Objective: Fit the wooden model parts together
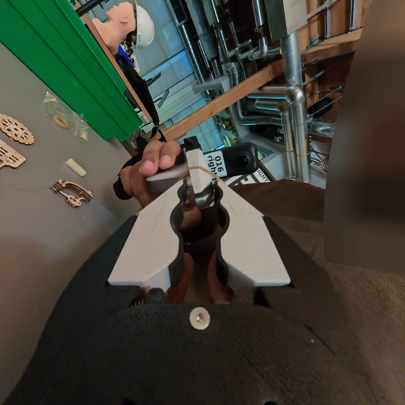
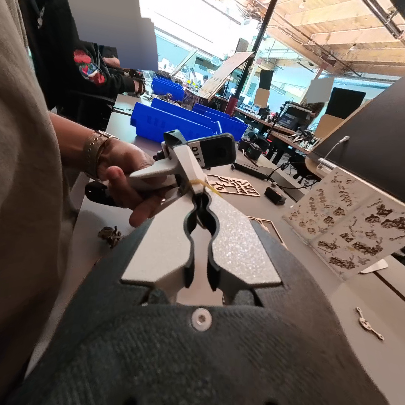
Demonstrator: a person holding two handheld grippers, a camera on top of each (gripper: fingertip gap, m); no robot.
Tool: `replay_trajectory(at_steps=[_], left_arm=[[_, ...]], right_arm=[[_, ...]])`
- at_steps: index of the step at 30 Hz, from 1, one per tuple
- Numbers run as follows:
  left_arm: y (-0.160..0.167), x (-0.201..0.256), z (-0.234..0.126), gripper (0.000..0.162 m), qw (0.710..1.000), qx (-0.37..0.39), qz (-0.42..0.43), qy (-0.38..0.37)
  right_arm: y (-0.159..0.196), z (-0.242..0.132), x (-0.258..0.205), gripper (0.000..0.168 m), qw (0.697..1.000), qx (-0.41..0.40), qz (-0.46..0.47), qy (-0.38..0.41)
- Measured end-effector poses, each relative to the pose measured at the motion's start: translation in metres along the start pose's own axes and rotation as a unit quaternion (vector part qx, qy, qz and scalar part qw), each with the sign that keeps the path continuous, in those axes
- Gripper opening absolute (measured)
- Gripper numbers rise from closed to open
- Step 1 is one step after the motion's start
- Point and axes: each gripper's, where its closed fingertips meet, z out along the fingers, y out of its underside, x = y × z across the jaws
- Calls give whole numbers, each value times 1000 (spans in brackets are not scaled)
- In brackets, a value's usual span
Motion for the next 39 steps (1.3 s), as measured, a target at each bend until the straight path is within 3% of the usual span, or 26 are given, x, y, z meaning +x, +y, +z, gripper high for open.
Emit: replay_trajectory(at_steps=[6,13,17,19,25,30,36,39], left_arm=[[-2,-2,-1,27,1000,23,-8,5],[-7,-1,-1,25,999,34,-2,-5],[-9,-2,0,26,999,44,-2,-7],[-6,-10,-4,26,999,39,7,-36],[-1,-14,-8,27,997,16,22,-68],[-2,-13,-8,28,999,20,-17,-33],[10,-9,3,26,999,-14,-43,-13],[3,-9,3,26,999,1,-45,-14]], right_arm=[[4,5,3,0,999,-23,-32,30],[-3,0,11,0,995,40,80,51],[1,4,16,0,994,16,57,93],[13,8,11,0,996,-34,42,74],[16,11,4,0,996,-50,71,33],[16,9,1,0,996,-51,70,10],[16,7,-9,0,999,-50,-8,-8],[15,3,2,0,998,-52,-27,19]])
